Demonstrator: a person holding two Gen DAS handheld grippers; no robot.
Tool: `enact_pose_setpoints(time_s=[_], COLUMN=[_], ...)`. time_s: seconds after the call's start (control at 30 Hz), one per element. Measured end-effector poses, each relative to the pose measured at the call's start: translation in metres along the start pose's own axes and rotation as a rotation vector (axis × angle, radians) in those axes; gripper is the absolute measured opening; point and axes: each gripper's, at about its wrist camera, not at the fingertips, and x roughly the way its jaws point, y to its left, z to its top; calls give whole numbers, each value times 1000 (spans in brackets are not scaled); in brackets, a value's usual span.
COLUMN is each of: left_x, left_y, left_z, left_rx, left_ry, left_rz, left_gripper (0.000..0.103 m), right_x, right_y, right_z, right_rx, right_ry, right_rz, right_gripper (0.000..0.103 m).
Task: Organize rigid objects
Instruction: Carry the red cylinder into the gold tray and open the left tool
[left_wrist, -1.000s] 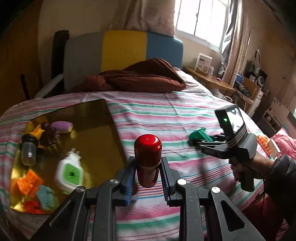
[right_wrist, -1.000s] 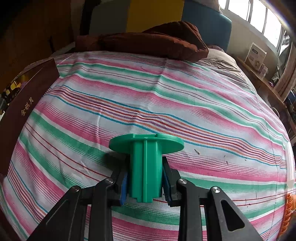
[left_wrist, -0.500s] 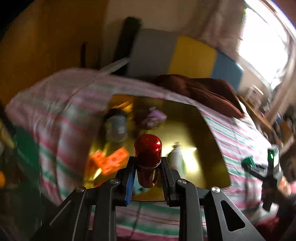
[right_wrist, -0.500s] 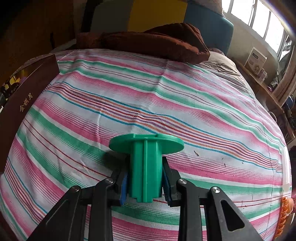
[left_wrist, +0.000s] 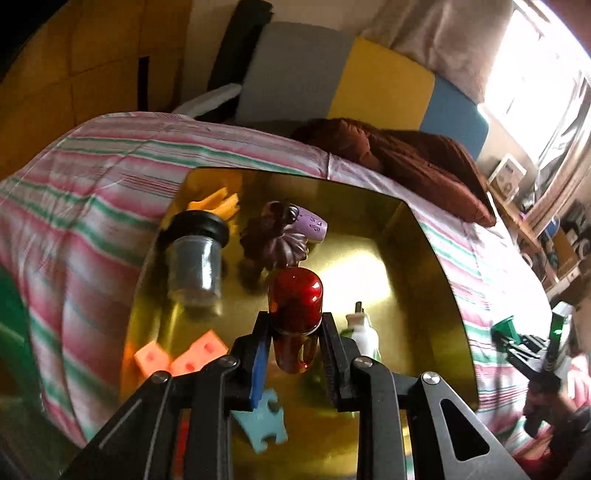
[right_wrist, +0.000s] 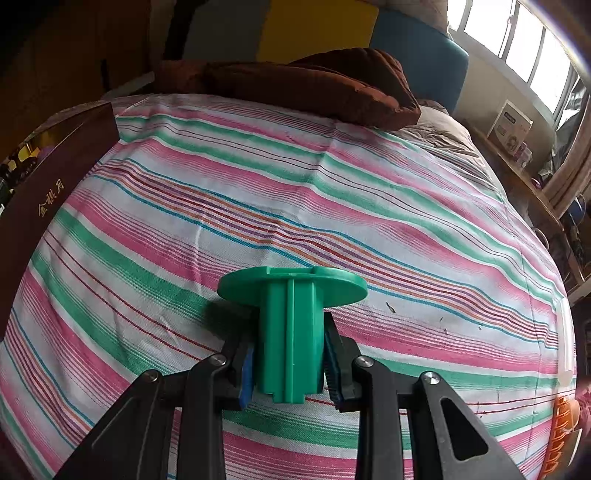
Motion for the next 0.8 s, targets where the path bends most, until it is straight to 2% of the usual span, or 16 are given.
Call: enact_pose_setpoints(time_s=[0.17, 0.3, 0.67, 0.8], left_x=[34, 49, 31, 7], left_y=[-4, -3, -6, -10], left_z=[6, 9, -5, -13], left_rx=[16, 17, 62, 68], left_ry=[85, 101, 39, -29], left_rz=[4, 41, 100, 134], left_gripper=[27, 28, 29, 40], right_x=[0, 0, 0, 0], right_y=[0, 1, 2, 2], right_z=[0, 0, 0, 0], right_rx=[-8, -11, -15, -18], right_ry=[1, 2, 1, 0], right_rz=[-4, -6, -11, -14], right_gripper=[29, 29, 29, 29])
